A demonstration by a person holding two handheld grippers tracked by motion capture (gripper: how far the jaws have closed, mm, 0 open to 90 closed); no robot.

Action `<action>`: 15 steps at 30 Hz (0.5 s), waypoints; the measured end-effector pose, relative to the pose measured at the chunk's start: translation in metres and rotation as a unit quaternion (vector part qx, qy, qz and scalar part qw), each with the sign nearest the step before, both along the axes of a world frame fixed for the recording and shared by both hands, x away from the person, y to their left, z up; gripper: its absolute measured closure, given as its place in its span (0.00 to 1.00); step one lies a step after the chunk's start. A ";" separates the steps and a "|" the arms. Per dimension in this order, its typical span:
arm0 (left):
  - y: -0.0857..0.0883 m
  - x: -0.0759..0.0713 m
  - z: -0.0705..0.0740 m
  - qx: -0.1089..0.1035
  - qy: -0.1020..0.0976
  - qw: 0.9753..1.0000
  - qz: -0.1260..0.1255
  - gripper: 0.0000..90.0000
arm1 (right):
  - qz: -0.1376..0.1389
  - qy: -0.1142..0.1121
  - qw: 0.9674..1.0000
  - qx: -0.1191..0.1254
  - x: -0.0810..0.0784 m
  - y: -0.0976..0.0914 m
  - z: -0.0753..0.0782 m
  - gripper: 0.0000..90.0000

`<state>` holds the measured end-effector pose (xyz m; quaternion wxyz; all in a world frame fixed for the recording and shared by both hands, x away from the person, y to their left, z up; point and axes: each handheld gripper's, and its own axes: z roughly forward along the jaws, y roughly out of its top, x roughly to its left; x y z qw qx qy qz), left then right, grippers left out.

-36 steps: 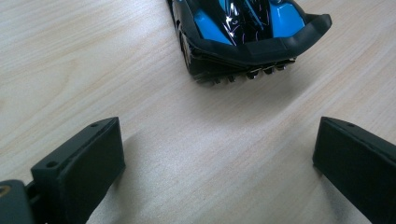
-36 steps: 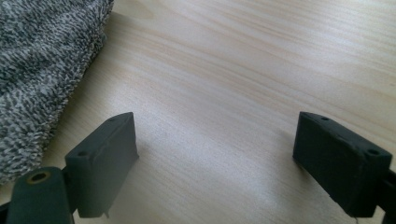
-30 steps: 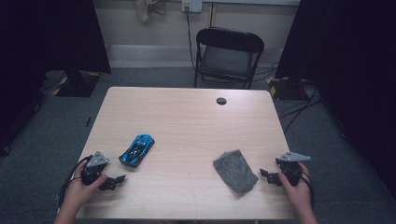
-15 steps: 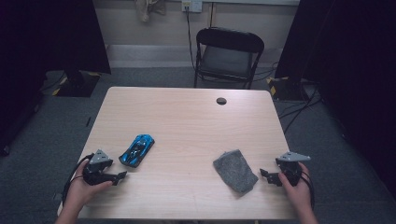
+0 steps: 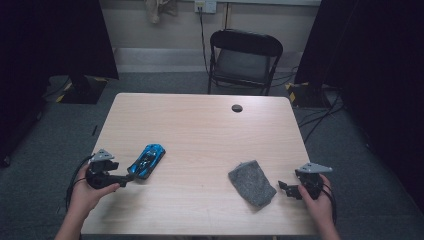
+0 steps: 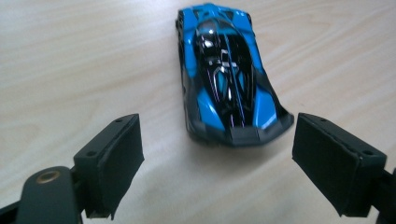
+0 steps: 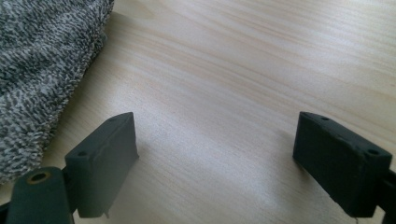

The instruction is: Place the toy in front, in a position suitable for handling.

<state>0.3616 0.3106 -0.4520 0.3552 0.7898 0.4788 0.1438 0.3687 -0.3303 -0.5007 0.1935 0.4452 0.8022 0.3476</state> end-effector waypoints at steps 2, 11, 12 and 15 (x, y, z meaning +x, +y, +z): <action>-0.006 0.004 0.003 -0.002 -0.003 1.000 -0.006 0.18 | 0.000 0.001 1.000 0.000 0.000 0.000 0.000 0.14; -0.032 0.028 0.006 0.009 -0.003 1.000 -0.014 0.18 | 0.000 0.000 1.000 0.000 0.000 0.000 0.000 0.14; -0.036 0.032 0.005 0.012 0.001 1.000 -0.014 0.18 | -0.001 0.000 1.000 0.000 0.000 0.000 0.000 0.14; -0.045 0.042 0.002 0.016 0.006 1.000 -0.011 0.18 | -0.001 0.000 1.000 0.000 -0.001 0.001 0.000 0.14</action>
